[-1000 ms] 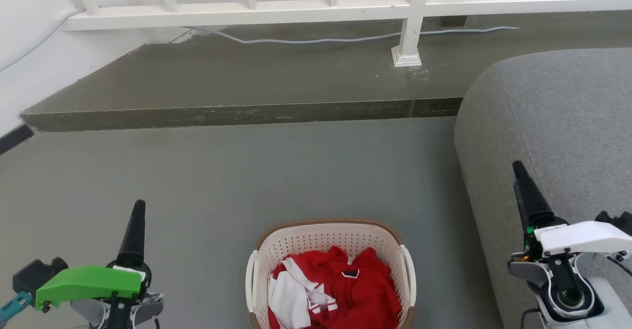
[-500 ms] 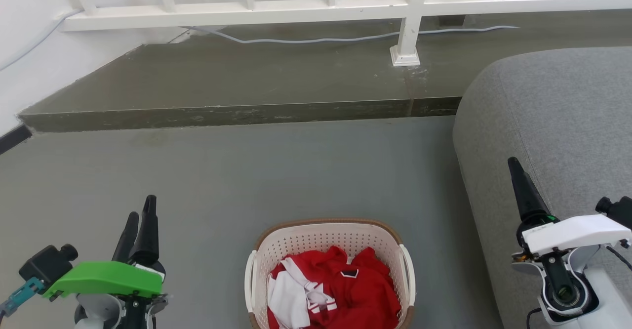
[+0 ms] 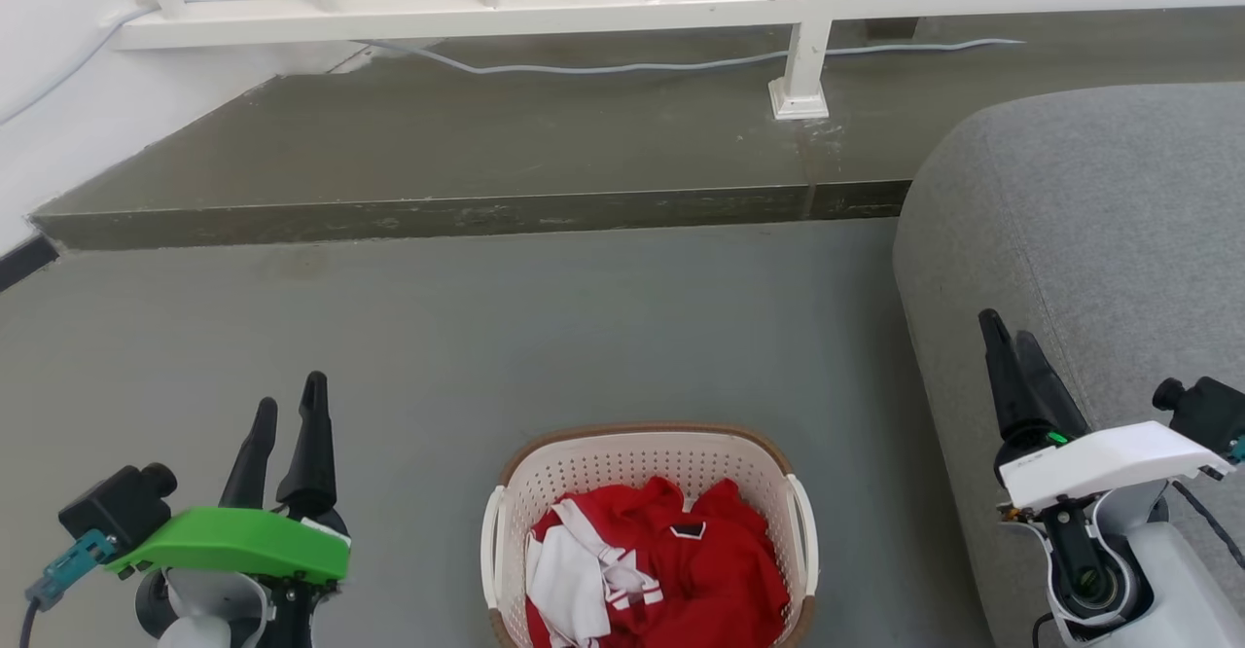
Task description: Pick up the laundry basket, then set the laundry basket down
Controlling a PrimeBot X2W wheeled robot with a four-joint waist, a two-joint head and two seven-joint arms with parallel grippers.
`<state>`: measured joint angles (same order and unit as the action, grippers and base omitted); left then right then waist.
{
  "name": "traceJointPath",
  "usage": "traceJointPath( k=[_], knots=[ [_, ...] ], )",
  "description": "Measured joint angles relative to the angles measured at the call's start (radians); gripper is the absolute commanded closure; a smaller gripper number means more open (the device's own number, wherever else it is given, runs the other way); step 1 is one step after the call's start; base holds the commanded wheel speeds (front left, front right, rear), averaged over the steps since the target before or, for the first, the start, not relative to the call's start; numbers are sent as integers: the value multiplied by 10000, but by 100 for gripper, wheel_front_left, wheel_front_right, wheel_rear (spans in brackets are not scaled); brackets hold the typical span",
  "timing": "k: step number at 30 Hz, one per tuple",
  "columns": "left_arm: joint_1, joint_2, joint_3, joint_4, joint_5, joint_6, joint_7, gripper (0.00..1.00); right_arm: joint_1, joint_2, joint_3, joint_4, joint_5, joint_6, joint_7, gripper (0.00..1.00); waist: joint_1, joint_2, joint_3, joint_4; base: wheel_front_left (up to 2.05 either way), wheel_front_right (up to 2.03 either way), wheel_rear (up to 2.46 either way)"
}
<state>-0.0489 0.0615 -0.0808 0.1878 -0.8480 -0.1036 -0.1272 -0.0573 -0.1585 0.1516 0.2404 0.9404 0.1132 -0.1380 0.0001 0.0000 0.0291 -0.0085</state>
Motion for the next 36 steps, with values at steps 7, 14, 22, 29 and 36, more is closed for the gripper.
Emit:
traceJointPath(
  k=[7, 14, 22, 29, 36],
  knots=[
    [0, -77, -61, -121, 865, 0, -224, 0, -9, 42, 59, -33, -955, 6, -140, 0, 0, 0, 69, 13, 0, 0, 0],
    [0, -105, -105, -244, 1847, 0, -418, 0, -14, 81, 86, -33, -1889, 8, -355, 0, 0, 0, 125, 18, 0, 0, 0],
    [0, -123, -134, -345, 2763, 0, -650, 0, -77, 125, 107, -29, -2974, 10, -560, 0, 0, 0, 157, -33, 0, 0, 0],
    [0, -142, -178, -416, 3735, -2, -857, 0, -160, 180, 186, -19, -3954, 12, -742, 0, 0, 0, 158, -89, 0, 0, 0],
    [0, -153, -215, -531, 4583, -4, -1045, 0, -174, 196, 230, -17, -4869, 54, -947, 0, 0, 0, 166, -127, 0, 0, 0]
  ],
)
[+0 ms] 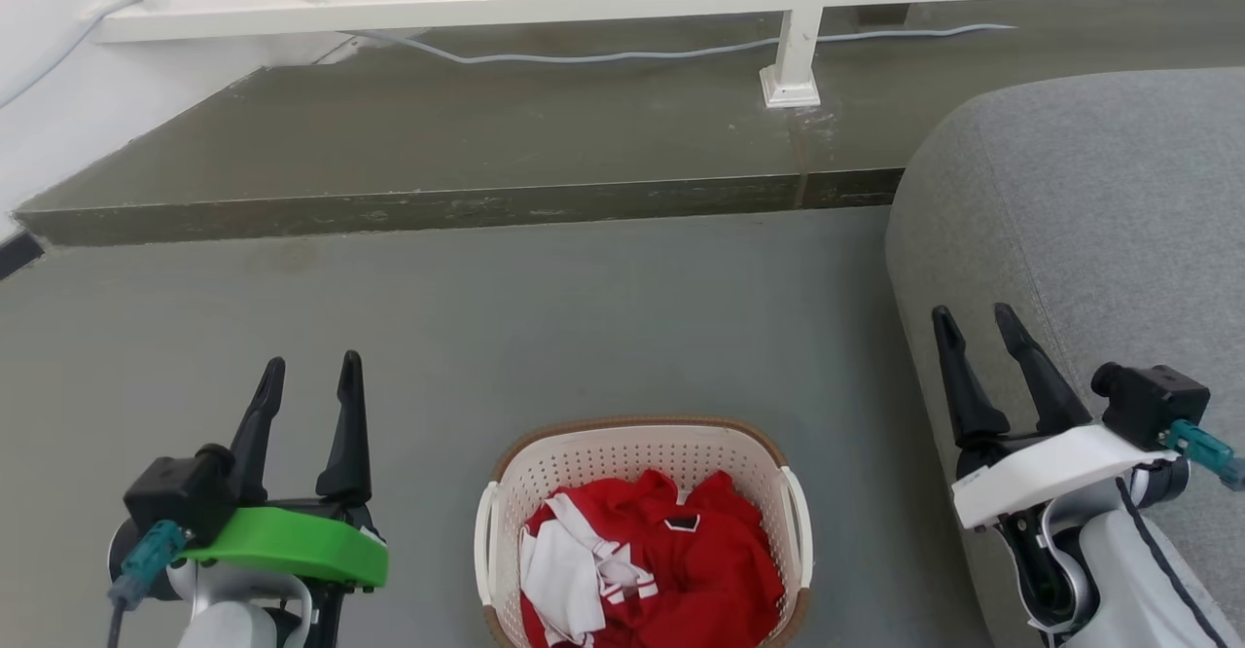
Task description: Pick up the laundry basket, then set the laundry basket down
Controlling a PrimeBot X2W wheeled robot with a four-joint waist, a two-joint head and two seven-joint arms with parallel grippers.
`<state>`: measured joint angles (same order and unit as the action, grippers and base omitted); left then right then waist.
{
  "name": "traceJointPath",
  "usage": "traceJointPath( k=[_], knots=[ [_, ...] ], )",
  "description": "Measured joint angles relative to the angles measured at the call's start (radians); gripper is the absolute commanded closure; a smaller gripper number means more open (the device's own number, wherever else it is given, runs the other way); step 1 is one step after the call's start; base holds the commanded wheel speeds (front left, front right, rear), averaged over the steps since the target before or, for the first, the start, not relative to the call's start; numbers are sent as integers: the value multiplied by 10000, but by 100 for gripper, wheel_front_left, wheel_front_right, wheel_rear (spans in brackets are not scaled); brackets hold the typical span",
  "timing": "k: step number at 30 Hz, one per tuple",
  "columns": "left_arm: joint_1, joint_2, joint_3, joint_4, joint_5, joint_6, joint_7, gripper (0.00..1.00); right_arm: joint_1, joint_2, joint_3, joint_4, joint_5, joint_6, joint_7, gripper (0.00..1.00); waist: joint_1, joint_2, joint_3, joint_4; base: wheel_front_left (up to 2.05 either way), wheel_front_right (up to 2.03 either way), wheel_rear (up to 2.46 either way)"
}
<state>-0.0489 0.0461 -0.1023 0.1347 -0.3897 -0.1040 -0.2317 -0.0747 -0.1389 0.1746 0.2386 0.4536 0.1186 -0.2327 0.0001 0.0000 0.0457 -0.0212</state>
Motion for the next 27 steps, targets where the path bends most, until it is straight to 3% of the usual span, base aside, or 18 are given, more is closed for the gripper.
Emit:
traceJointPath(
  k=[7, 27],
  knots=[
    [0, -13, -52, -65, 656, -6, -199, 0, -74, 48, 48, -4, -869, 44, -178, 0, 0, 0, -11, -26, 0, 0, 0],
    [26, -21, -173, -48, 771, -27, -199, 0, -75, 136, 40, 96, -1028, 46, -178, 0, 0, 0, 98, -166, 0, 0, 0]
  ],
)
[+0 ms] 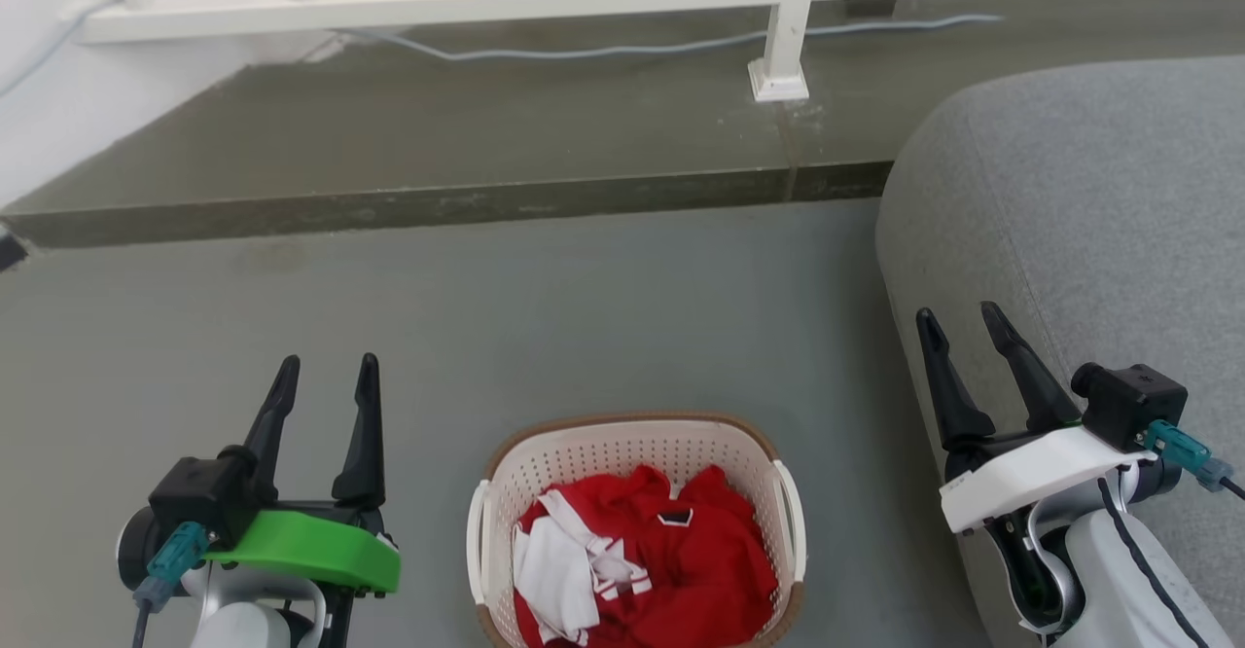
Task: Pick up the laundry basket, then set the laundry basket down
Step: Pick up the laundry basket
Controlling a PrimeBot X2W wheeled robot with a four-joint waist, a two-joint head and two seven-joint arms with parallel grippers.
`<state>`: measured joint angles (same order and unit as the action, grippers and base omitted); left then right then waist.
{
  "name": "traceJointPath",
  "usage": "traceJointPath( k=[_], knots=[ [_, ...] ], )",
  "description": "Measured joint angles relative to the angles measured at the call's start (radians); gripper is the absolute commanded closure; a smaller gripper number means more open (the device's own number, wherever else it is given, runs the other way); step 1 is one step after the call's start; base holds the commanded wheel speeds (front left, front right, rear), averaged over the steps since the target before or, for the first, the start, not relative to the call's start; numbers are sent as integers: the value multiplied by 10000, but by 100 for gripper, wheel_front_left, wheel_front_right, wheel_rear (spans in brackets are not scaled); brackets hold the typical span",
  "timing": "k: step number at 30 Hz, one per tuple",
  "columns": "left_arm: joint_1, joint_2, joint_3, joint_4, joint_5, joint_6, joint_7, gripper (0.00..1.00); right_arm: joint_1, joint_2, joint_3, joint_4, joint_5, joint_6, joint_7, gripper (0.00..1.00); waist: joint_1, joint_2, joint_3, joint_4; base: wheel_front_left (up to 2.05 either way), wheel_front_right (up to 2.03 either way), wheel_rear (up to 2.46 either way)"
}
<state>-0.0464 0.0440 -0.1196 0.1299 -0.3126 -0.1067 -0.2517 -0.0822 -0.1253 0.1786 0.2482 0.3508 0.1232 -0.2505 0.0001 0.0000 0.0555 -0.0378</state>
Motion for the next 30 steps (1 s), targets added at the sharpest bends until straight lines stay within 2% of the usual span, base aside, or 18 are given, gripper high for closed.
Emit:
traceJointPath(
  k=[14, 22, 30],
  knots=[
    [-221, -2, -366, 88, -345, 0, 0, 0, -142, -12, -23, 77, 205, 0, -2, 0, -1, 0, 1339, -115, 0, 0, 0],
    [-926, -4, -727, 399, -345, 0, 0, 0, -487, -90, -96, 640, 326, 0, -12, 0, 0, 0, 2240, -92, 0, 0, 0],
    [-1630, -15, -1467, 1400, -324, 0, 0, 0, -1069, -203, 207, 1540, 612, 2, -12, 0, 0, 0, 3307, 41, 0, 0, 0]
  ],
)
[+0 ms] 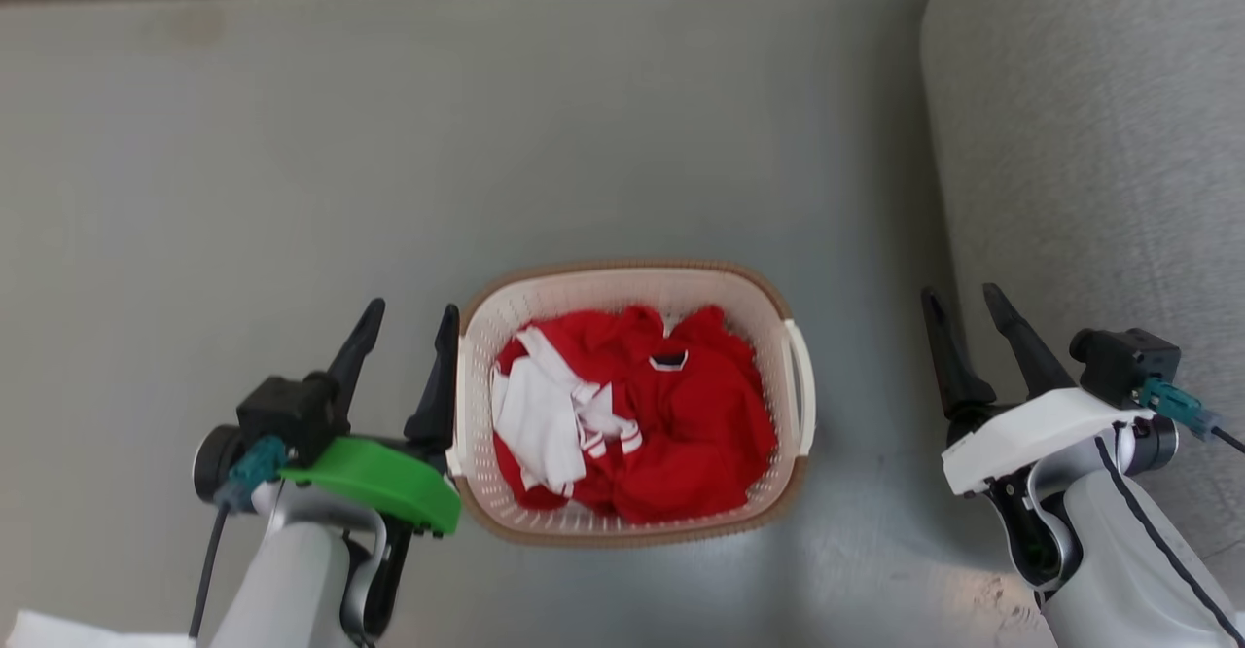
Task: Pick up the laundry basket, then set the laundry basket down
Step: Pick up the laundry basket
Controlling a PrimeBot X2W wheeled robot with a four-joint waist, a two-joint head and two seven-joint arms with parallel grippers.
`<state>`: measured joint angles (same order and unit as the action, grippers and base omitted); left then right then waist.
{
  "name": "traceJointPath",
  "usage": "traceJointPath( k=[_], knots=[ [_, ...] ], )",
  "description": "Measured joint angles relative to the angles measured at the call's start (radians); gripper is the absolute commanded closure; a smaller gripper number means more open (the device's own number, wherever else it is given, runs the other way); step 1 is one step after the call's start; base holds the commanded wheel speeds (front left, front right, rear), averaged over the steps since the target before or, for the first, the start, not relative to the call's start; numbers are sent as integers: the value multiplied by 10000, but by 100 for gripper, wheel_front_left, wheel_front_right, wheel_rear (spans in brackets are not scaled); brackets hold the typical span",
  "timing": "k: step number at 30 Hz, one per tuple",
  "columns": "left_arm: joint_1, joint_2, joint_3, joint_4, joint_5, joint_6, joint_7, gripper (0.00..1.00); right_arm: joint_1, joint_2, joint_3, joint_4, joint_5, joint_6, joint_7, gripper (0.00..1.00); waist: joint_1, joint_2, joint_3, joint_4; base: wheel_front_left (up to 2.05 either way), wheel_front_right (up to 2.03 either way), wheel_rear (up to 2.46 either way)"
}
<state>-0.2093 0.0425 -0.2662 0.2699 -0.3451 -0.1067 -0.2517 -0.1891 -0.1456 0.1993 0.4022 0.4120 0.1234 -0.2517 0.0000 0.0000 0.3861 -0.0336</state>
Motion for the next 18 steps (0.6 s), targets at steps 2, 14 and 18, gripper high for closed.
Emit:
traceJointPath(
  k=[2, 14, 18],
  knots=[
    [-238, -8, -48, 268, -33, 0, 0, 0, -128, -4, 75, 230, 115, 0, 0, 0, 0, 0, 267, 42, 0, 0, 0],
    [-1807, -42, -589, 2610, -813, -2, 2, 0, -1370, -52, 895, 1574, 677, 0, 2, 0, 1, 0, 1904, 286, 0, 0, 0],
    [-2387, -58, -656, 3382, -1011, -2, 136, 0, -1786, -63, 1183, 1941, 825, 0, 33, 0, 1, 0, 2453, 335, 0, 0, 0]
  ],
)
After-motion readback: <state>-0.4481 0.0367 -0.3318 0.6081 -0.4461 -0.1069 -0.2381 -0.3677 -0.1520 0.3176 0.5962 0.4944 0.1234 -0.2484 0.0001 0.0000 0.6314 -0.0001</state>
